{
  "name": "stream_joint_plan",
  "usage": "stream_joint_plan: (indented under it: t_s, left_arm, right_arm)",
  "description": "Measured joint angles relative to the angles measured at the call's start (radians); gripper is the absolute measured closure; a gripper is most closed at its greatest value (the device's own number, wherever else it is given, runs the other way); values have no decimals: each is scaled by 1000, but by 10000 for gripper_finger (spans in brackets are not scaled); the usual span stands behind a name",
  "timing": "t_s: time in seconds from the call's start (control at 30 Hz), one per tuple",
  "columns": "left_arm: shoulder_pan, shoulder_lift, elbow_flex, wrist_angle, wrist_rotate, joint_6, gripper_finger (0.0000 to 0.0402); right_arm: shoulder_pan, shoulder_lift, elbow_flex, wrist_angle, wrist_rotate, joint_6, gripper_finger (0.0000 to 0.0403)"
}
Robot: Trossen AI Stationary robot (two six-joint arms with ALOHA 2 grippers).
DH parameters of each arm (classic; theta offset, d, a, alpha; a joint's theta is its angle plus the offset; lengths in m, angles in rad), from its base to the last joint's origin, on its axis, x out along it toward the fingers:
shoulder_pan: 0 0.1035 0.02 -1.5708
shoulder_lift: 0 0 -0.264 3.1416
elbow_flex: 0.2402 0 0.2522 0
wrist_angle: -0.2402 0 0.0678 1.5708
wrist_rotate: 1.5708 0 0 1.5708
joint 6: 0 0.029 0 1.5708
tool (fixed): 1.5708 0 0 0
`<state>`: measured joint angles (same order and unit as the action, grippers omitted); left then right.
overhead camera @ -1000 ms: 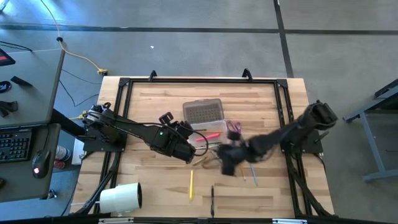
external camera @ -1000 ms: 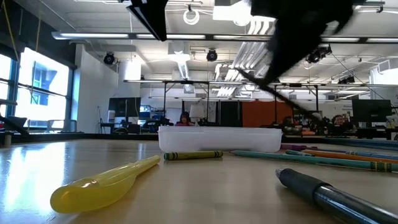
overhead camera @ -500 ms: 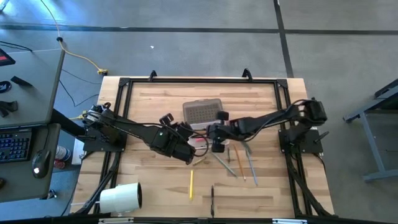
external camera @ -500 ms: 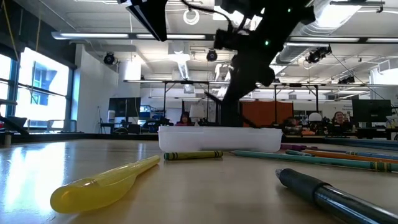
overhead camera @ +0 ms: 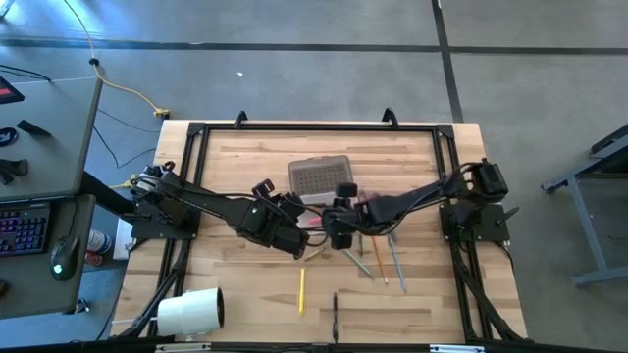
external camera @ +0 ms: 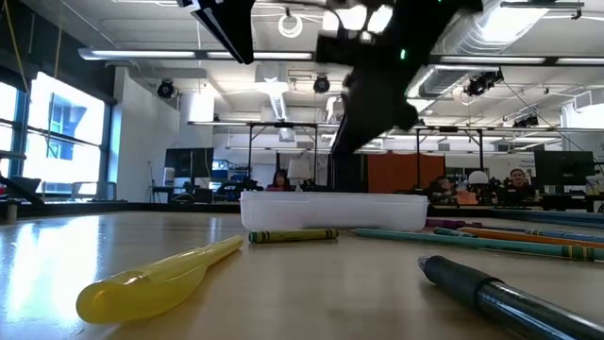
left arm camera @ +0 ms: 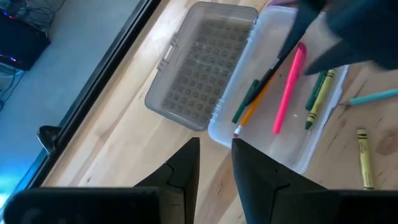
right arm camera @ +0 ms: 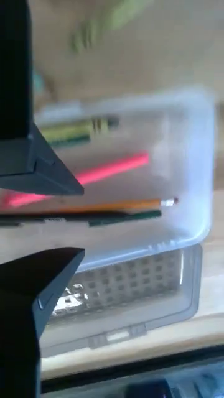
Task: Pick & place school supplies into a supply box
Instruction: Put the blue pencil into the black supply box
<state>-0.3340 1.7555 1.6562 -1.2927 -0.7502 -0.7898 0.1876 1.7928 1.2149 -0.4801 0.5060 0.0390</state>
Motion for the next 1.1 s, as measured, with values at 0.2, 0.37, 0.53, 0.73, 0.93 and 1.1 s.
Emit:
stream_joint_plan:
  t_s: [0.2,0.37,0.53,0.73,0.93,1.1]
  left_arm:
    - [-1,0,2,37,3,-11,275]
    - [-1,2,4,92,-2,-6,275]
    - [-7,2,0,85,26,86,275]
    - [-6,0,-5,73,13,90,275]
    - [-6,0,-3,82,-9,99,275]
    - [-6,0,-3,84,-10,106,275]
  right_arm:
    - [105,-33,223,-471,-175,401,264]
    - [190,-36,233,-666,-237,755,267]
    - [274,-45,93,-718,-373,1001,267]
    - [335,-55,-80,-651,-459,1215,267]
    - [349,-55,-222,-487,-463,1300,268]
    - [350,-63,-301,-379,-455,1331,268]
